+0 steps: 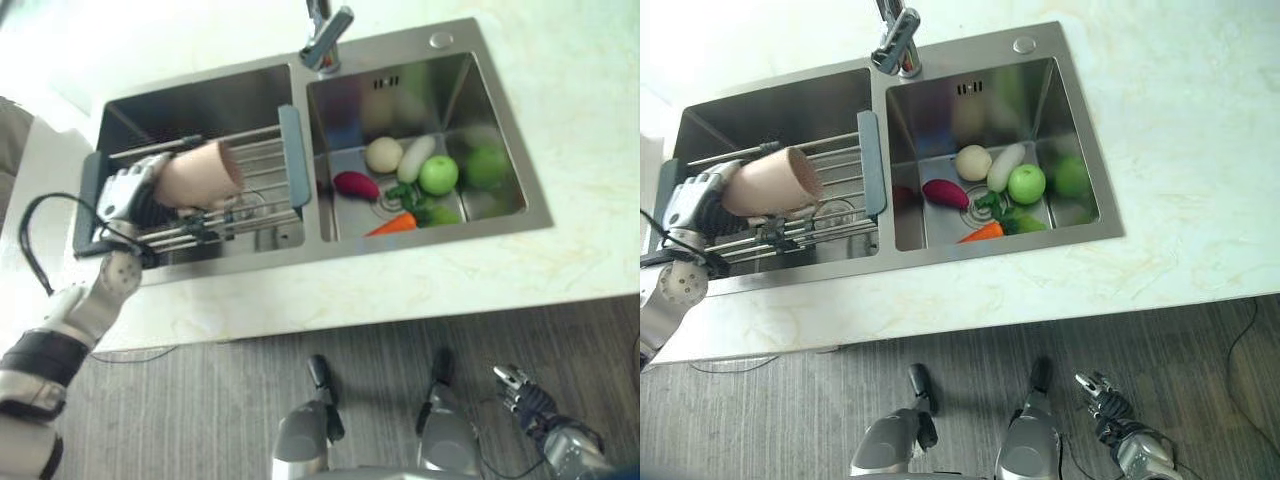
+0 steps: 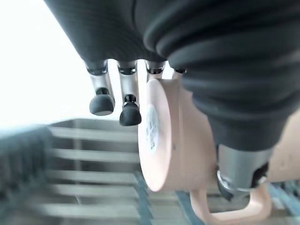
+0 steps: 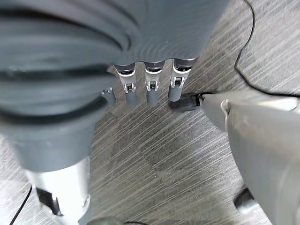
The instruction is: Place the dishes in the dishwasher.
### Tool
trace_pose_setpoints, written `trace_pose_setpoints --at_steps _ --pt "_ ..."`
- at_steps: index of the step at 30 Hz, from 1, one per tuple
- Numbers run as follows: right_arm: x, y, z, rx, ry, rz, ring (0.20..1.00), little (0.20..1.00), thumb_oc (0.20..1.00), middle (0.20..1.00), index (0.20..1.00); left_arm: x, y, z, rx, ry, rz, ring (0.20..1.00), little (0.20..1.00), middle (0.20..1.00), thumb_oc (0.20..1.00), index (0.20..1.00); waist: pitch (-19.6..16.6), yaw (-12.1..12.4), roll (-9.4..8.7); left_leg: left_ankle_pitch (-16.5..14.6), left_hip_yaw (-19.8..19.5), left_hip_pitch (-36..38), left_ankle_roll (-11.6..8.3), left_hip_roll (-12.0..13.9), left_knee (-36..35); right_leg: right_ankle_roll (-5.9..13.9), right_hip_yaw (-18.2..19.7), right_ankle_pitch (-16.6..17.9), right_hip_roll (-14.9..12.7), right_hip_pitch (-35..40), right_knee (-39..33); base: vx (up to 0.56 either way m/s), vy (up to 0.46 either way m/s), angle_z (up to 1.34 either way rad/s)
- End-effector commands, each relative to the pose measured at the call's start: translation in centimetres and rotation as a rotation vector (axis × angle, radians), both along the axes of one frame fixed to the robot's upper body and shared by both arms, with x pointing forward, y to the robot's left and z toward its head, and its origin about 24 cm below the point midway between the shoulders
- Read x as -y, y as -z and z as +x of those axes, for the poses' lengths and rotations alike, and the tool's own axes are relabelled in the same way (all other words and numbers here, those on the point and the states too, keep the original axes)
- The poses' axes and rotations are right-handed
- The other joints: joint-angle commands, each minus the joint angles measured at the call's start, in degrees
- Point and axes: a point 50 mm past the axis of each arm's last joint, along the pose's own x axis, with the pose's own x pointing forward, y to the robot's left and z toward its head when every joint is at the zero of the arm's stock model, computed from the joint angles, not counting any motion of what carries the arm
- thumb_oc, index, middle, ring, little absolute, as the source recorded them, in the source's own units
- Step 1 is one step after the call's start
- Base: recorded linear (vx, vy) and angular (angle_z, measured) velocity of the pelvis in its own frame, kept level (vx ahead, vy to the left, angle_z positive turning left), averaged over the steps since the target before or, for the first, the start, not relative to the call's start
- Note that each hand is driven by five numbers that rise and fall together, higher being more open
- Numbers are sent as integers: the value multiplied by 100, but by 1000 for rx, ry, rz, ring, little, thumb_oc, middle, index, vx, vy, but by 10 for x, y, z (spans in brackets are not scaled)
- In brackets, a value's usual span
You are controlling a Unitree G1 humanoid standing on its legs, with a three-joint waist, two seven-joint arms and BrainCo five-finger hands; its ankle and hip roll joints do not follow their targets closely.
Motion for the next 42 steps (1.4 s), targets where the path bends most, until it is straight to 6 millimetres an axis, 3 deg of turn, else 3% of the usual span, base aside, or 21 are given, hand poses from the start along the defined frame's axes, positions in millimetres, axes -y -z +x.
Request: trace_pose_setpoints --at_steps 1,12,14,20,23,25,28,30,31,32,35,37,39,41,42 --pt "1 9 -28 -61 41 -8 1000 1000 1000 1000 1000 -13 -28 -7 187 -79 67 200 200 200 200 200 -505 130 29 -416 -384 -72 -86 -24 208 379 -56 -705 -343 -125 875 77 -22 13" --pt "-11 32 -81 -234 92 31 1000 1000 1000 1000 1000 -31 -40 -36 470 -192 52 200 200 200 200 200 -1275 164 41 -506 -488 539 -34 -102 14 300 -114 -890 -285 621 742 68 -34 4" --pt "-12 33 -83 -240 95 33 1000 1000 1000 1000 1000 -32 -41 -37 494 -194 47 200 200 200 200 200 -1296 164 40 -513 -508 568 -33 -105 12 294 -114 -897 -276 661 733 20 -55 3" --pt "-20 40 -101 -300 123 63 1000 1000 1000 1000 1000 -28 -61 -55 696 -159 -2 200 200 200 200 200 -1577 342 -35 -622 -949 763 -23 -161 1 199 -21 -986 -113 996 592 14 -121 11" --pt "-25 43 -103 -320 102 73 1000 1000 1000 1000 1000 -24 -58 -60 718 -148 -5 200 200 200 200 200 -1658 465 -86 -642 -1198 777 -52 -137 54 125 64 -1002 4 1060 527 8 -226 15" --pt "-30 44 -98 -333 55 73 1000 1000 1000 1000 1000 -20 -51 -67 717 -148 -16 200 200 200 200 200 -1724 676 -159 -727 -1560 780 -125 -91 194 -20 216 -1108 219 1152 439 13 -312 13" --pt "-31 44 -93 -331 39 69 1000 1000 1000 1000 1000 -19 -48 -72 714 -146 -36 200 200 200 200 200 -1741 781 -185 -699 -1719 722 -177 -52 265 -106 249 -1084 330 1174 344 -5 -211 9" --pt "-31 44 -87 -328 36 71 1000 1000 1000 1000 1000 -20 -42 -80 706 -149 -46 200 200 200 200 200 -1730 937 -201 -623 -1882 701 -272 38 233 -192 250 -1080 465 1231 201 -50 -250 26" --pt "-30 42 -81 -309 61 79 1000 1000 1000 1000 1000 -18 -35 -88 689 -138 -71 200 200 200 200 200 -1703 1119 -183 -342 -2001 627 -445 180 34 -244 122 -1016 621 1304 -16 -94 -240 43" --pt "-29 42 -81 -306 61 78 1000 1000 1000 1000 1000 -18 -34 -88 684 -142 -73 200 200 200 200 200 -1700 1124 -179 -318 -2020 618 -456 188 15 -249 102 -1008 634 1313 -36 -108 -225 57" --pt "-26 40 -80 -279 111 77 1000 1000 1000 1000 1000 -11 -35 -85 681 -75 -125 200 200 200 200 200 -1575 1149 -149 -121 -1810 457 -573 242 137 -259 -234 -1014 690 1419 -103 -169 -113 61" --pt "-25 39 -78 -248 157 88 1000 1000 1000 1000 1000 -3 -34 -77 679 -29 -159 200 200 200 200 200 -1465 1056 -200 -424 -1412 377 -512 108 676 -299 -632 -1005 617 1362 49 -283 -117 204" --pt "-18 37 -76 -205 223 115 1000 1000 1000 1000 1000 8 -32 -68 682 18 -189 200 200 200 200 200 -1405 955 -316 -734 -1086 214 -404 -82 1749 -380 -790 -928 538 1260 140 -273 -26 184" --pt "-18 35 -74 -185 208 130 1000 1000 1000 1000 1000 12 -33 -66 686 33 -196 200 200 200 200 200 -1402 906 -374 -964 -1022 162 -276 -215 2144 -396 -828 -841 500 1132 218 -140 63 109" --pt "-18 35 -74 -175 205 143 1000 1000 1000 1000 1000 13 -33 -66 685 41 -195 200 200 200 200 200 -1420 889 -351 -1065 -1007 215 -209 -261 1971 -374 -840 -826 512 1076 276 -3 192 118"
